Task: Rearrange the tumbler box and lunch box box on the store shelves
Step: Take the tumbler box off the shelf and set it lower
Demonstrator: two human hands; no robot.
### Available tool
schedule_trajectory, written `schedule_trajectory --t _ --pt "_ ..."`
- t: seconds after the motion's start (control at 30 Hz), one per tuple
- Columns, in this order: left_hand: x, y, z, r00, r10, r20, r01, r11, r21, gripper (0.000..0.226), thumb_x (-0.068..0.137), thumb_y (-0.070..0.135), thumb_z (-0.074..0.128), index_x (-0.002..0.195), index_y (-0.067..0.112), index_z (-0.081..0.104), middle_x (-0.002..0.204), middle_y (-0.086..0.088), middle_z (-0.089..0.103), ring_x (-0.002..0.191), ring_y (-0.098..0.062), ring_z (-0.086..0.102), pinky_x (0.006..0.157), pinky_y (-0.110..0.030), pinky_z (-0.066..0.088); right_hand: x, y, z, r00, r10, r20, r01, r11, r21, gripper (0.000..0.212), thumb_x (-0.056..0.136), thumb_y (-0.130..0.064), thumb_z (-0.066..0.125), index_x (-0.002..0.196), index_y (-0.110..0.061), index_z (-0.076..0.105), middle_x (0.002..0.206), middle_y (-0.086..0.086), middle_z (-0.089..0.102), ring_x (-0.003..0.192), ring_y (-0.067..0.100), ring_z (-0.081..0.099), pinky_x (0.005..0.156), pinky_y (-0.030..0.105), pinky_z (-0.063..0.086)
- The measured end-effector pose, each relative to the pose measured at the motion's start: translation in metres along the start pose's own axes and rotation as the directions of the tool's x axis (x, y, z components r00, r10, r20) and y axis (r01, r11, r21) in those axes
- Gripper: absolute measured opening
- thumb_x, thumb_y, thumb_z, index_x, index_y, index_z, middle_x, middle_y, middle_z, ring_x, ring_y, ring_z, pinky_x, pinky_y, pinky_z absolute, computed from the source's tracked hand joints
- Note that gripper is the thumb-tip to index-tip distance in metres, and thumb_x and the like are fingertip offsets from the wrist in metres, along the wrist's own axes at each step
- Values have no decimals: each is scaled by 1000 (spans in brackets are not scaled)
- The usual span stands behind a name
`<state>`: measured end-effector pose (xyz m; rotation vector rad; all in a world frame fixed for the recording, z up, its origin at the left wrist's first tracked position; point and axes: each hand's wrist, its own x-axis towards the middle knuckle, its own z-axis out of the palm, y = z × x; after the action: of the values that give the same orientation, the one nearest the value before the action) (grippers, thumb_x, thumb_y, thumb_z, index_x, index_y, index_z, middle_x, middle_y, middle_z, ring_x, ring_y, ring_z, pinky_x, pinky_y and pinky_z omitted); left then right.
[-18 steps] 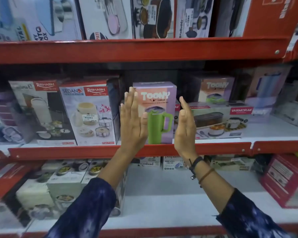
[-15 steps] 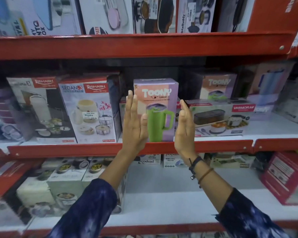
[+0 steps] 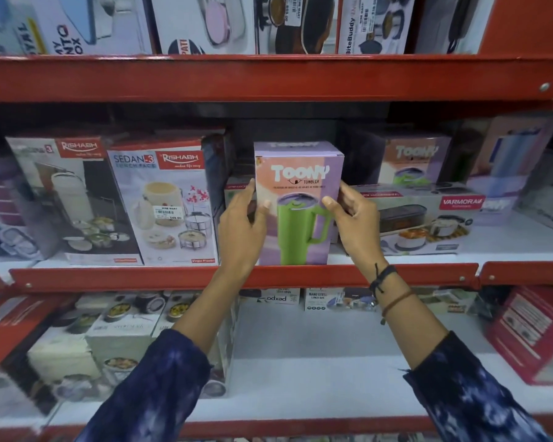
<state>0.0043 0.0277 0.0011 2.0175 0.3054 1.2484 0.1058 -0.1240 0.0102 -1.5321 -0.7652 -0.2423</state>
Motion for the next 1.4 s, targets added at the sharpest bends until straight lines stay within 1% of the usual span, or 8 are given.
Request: schedule_trajectory --t 0.3,0.5,0.67,0.77,0.87,1.07,1.2,1.4 --pt "-26 51 -6 997 50 -60 -59 986 -159 47 91 25 60 137 20 48 125 -6 66 105 -14 67 88 -42 58 -24 -28 -36 991 -82 -110 99 983 156 48 89 -8 61 135 -8 48 129 1 59 115 8 61 99 30 51" --pt "-56 83 -1 999 -1 -43 -8 977 -214 47 89 26 65 134 18 51 128 0 63 97 2 64 83 -21 58 -50 -38 -78 989 -111 -102 124 984 130 47 88 -15 64 133 -11 50 128 -2 61 109 2 63 90 20 52" --pt "-95 93 8 999 53 -1 -52 980 -190 48 86 28 64 132 21 53 127 -3 65 108 -9 64 81 -42 61 -83 -21 -116 985 -109 -133 116 992 46 48 81 -19 71 127 -10 58 124 5 66 114 18 63 92 32 55" --pt "-116 101 12 996 94 5 -92 979 -181 47 86 23 67 131 21 53 129 -3 63 113 -14 63 82 -42 61 -101 -16 -132 982 -92 -167 109 990 91 45 80 -8 71 122 -3 59 106 -17 72 106 9 65 83 17 53" --pt "-136 101 16 991 132 16 -128 982 -141 46 87 22 66 131 19 54 128 -3 64 113 -14 64 87 -43 58 -117 -7 -145 984 -72 -166 91 989 113 45 80 -8 71 122 -1 59 103 -27 71 104 8 66 84 19 53" --pt "-180 80 29 993 35 112 -14 984 -177 50 87 16 67 134 19 50 132 -7 60 111 -8 63 72 -18 60 -152 22 -156 993 -1 -117 8 998 63 52 77 -32 75 123 -13 60 111 -14 72 108 14 66 87 27 55" --pt "-205 54 39 982 -41 182 71 984 -162 50 86 18 67 132 23 49 130 -2 59 108 13 56 71 -12 57 -176 53 -156 996 55 -73 -57 998 -29 52 77 -29 74 123 -8 60 125 9 63 109 13 63 79 15 54" --pt "-235 7 59 939 -183 293 229 964 -131 51 88 11 64 133 26 44 127 5 56 113 -4 58 75 -13 57 -199 107 -145 981 195 17 -191 973 -127 45 83 -16 69 126 -10 58 129 2 60 114 11 59 81 10 52"
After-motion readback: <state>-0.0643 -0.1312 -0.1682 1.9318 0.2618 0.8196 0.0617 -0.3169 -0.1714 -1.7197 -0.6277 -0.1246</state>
